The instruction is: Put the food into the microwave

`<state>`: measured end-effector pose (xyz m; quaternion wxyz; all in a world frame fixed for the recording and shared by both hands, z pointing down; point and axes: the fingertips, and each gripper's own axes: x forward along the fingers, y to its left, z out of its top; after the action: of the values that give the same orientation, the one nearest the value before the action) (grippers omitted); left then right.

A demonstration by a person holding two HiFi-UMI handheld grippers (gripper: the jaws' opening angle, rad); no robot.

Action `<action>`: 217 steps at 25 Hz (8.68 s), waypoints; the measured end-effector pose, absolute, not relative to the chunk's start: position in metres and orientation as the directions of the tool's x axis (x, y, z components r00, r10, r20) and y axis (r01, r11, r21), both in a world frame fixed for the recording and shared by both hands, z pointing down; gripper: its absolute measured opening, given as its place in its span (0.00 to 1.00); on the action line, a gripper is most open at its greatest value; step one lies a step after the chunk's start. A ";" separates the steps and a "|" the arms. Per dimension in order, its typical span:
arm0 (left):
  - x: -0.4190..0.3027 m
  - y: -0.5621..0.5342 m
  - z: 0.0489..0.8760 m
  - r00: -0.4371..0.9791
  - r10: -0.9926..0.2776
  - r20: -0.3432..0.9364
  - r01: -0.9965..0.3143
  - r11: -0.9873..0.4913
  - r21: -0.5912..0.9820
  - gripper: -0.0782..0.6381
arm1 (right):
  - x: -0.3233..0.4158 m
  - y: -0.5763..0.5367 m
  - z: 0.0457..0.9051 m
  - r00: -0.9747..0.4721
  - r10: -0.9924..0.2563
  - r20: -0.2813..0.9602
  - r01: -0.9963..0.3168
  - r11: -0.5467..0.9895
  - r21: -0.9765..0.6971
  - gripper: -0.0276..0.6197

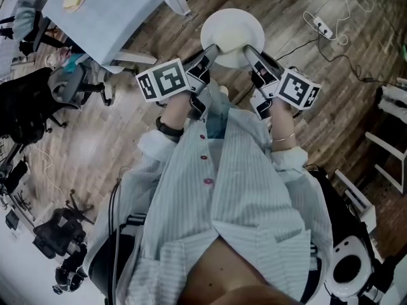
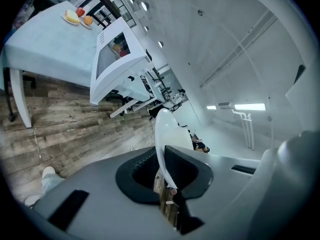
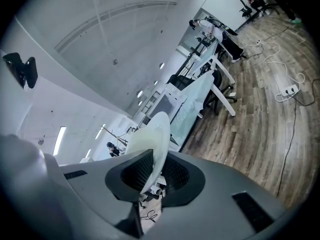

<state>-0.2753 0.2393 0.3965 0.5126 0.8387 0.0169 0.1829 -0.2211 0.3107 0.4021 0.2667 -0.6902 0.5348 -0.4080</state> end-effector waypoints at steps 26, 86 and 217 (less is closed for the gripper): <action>-0.111 0.175 0.399 0.923 0.212 0.321 -0.184 -0.490 0.852 0.15 | -0.059 0.247 0.408 0.126 -0.953 0.276 -0.480 -0.302 -0.824 0.14; 0.128 0.010 0.412 0.792 -0.506 0.341 -0.502 -0.222 0.836 0.16 | 0.209 0.028 0.416 -0.613 -0.746 0.261 -0.526 0.139 -0.839 0.14; 0.013 -0.330 0.533 0.341 -0.702 0.625 -0.931 -0.160 0.328 0.30 | 0.115 -0.327 0.527 -0.303 -0.764 0.569 -0.913 0.405 0.057 0.39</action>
<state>0.0134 -0.3299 0.5328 0.3438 0.7433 -0.5492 0.1663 0.1151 -0.3268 0.5266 -0.2652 -0.5274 0.7949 -0.1401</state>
